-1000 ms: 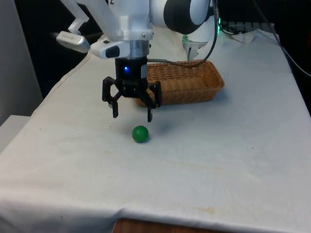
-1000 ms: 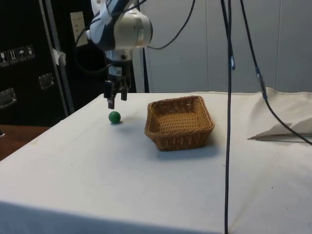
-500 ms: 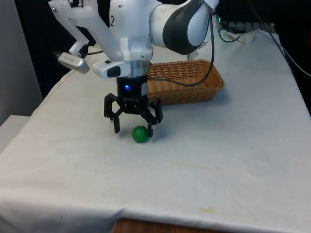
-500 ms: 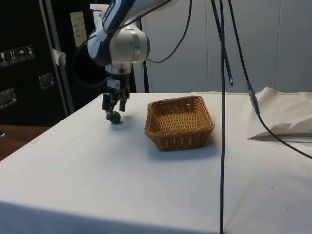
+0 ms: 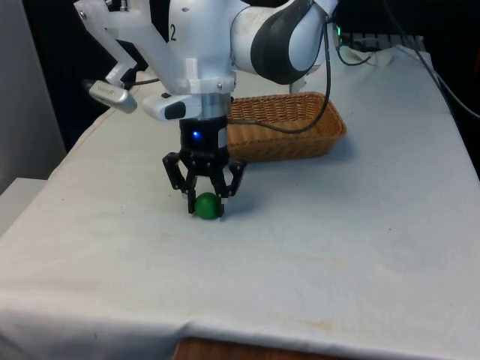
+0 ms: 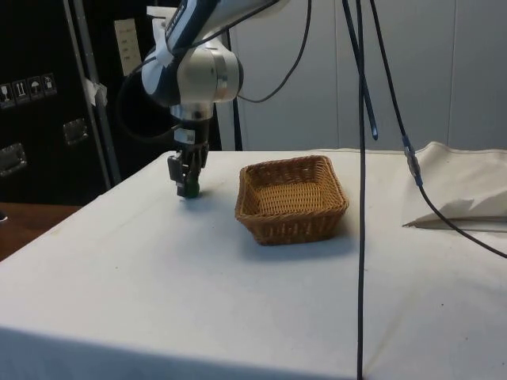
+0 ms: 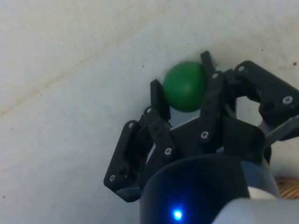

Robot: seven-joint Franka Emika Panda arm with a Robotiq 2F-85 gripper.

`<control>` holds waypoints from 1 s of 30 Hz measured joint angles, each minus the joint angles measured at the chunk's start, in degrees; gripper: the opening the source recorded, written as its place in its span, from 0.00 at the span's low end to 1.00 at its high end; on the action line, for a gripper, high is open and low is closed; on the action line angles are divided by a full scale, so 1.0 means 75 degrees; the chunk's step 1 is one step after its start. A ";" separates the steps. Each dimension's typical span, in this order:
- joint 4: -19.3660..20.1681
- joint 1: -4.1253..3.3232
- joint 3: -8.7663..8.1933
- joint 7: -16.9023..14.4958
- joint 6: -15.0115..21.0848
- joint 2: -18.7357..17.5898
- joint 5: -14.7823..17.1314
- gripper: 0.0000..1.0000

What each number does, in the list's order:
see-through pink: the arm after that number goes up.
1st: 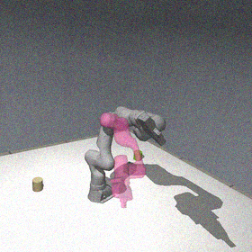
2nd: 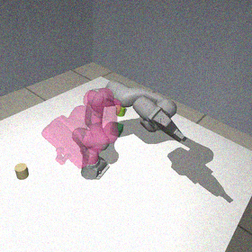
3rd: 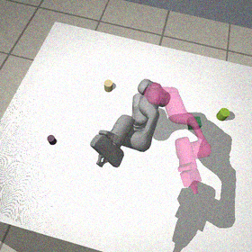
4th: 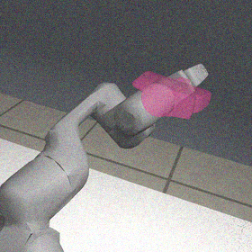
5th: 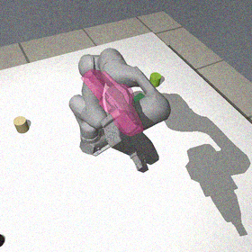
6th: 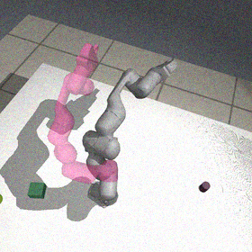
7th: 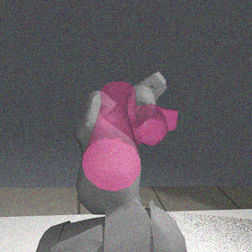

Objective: Pick up the ball and place it into the basket.

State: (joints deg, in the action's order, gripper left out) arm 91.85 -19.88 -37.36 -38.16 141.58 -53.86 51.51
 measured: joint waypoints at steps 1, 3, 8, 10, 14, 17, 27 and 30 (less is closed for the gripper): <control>0.0000 0.0000 -0.0008 0.0000 0.0000 0.0000 0.0000 0.01; 0.0000 0.0000 -0.0008 0.0000 0.0000 0.0000 0.0000 0.01; 0.0000 0.0000 -0.0008 0.0000 -0.0008 0.0000 0.0000 0.01; 0.0000 -0.0015 -0.0031 0.0000 -0.0008 0.0008 0.0000 0.01; 0.0138 -0.0115 -0.0145 0.0000 -0.0107 0.0206 -0.0023 0.01; 0.0390 -0.0222 -0.0206 -0.0008 -0.0115 0.0481 -0.0092 0.01; 0.1215 -0.0474 -0.0260 0.0023 -0.0115 0.1536 -0.0611 0.01; 0.1345 -0.0519 -0.0275 0.0023 -0.0115 0.1727 -0.0703 0.01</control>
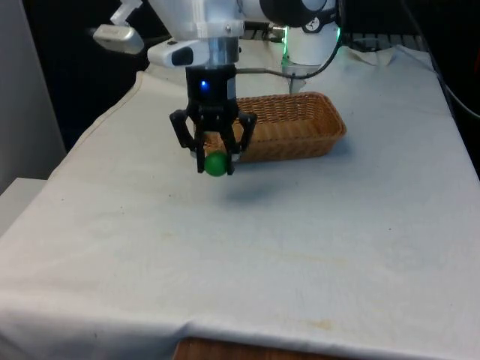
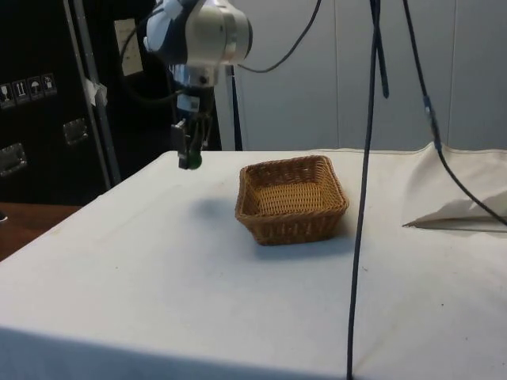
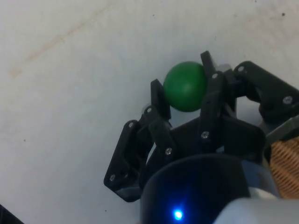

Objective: Pick up the ball and place it into the basket.

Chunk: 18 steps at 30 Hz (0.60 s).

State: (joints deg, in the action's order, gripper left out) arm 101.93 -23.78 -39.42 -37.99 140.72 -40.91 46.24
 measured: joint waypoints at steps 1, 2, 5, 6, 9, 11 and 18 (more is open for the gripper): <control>0.0076 -0.0015 0.0000 0.0015 0.0000 0.0099 -0.0061 0.01; 0.0153 -0.0038 -0.0008 0.0023 0.0000 0.0199 -0.0122 0.01; 0.0367 -0.0092 -0.0015 0.0061 0.0000 0.0504 -0.0298 0.01; 0.0428 -0.0107 -0.0015 0.0076 0.0000 0.0596 -0.0359 0.01; 0.0565 -0.0130 -0.0023 0.0122 0.0000 0.0795 -0.0497 0.01; 0.0703 -0.0153 -0.0023 0.0153 0.0000 0.0985 -0.0611 0.01; 0.1253 -0.0206 -0.0023 0.0313 -0.0015 0.1711 -0.1123 0.01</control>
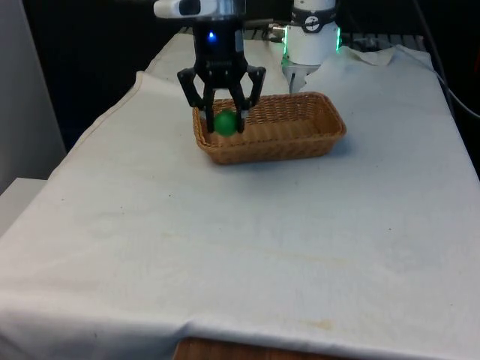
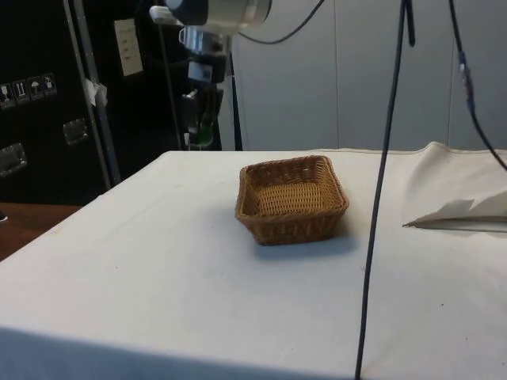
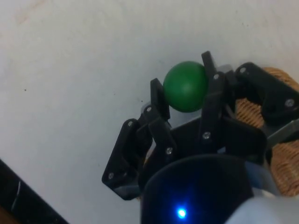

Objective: Pick up the ball and place it into the basket.

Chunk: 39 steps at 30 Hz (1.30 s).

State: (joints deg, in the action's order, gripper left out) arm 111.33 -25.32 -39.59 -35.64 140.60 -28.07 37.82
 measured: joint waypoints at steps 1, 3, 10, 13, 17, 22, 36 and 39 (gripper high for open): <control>0.0076 -0.0008 0.0000 0.0015 0.0000 0.0099 -0.0053 0.01; 0.0298 -0.0008 0.0000 0.0061 -0.0015 0.0382 -0.0244 0.01; 0.0642 -0.0031 0.0000 0.0191 -0.0122 0.0848 -0.0573 0.01; 0.0772 -0.0053 0.0015 0.0336 -0.0191 0.1008 -0.0764 0.01; 0.0993 -0.0107 0.0023 0.0542 -0.0283 0.1184 -0.1062 0.01; 0.1154 -0.0145 0.0031 0.0680 -0.0344 0.1322 -0.1276 0.01; 0.1895 -0.0199 0.0038 0.1184 -0.0405 0.1925 -0.2261 0.01; 0.2024 -0.0206 0.0046 0.1291 -0.0313 0.2017 -0.2437 0.01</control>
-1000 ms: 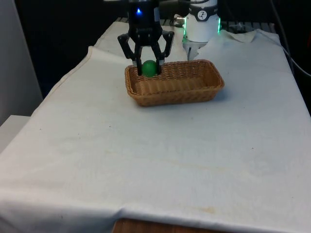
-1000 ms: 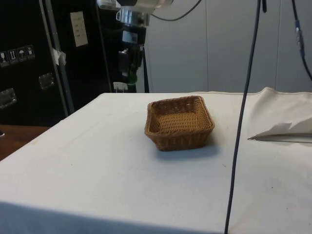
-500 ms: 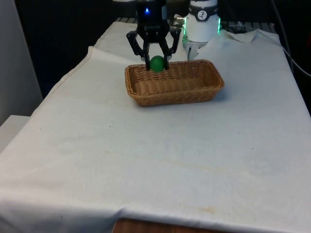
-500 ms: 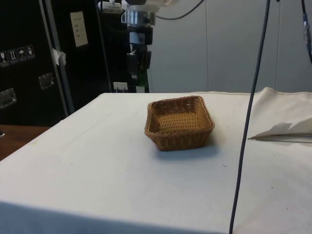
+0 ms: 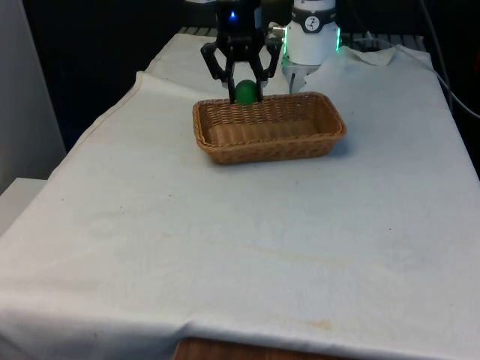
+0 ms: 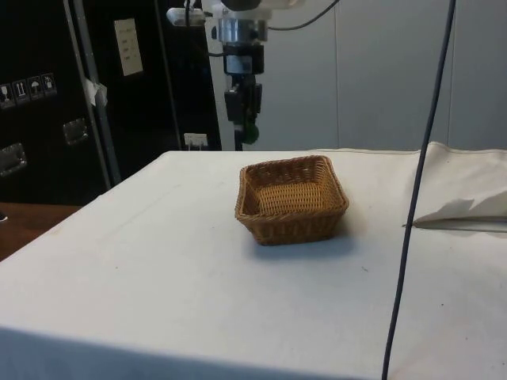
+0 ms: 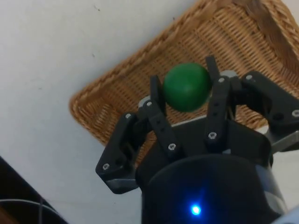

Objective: Pick up the ball and place it into the basket.

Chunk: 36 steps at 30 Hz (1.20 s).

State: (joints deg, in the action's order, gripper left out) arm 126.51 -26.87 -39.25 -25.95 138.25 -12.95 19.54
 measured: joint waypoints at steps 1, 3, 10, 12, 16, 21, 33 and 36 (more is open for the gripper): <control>0.0076 0.0000 0.0008 0.0046 0.0061 0.0046 -0.0084 0.01; 0.0214 -0.0008 0.0046 0.0160 0.0191 0.0107 -0.0244 0.01; 0.0573 -0.0031 0.0153 0.0474 0.0626 0.0183 -0.0634 0.01; 0.0680 -0.0038 0.0199 0.0550 0.0764 0.0183 -0.0710 0.01; 0.0863 -0.0053 0.0290 0.0649 0.1008 0.0183 -0.0779 0.01; 0.1199 -0.0061 0.0451 0.0810 0.1413 0.0183 -0.0863 0.01; 0.2002 -0.0061 0.1062 0.1245 0.2559 -0.0069 -0.0863 0.01; 0.2047 -0.0061 0.1138 0.1329 0.2697 -0.0145 -0.0863 0.01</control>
State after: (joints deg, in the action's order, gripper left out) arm 141.86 -27.33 -30.71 -15.99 158.48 -14.04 13.06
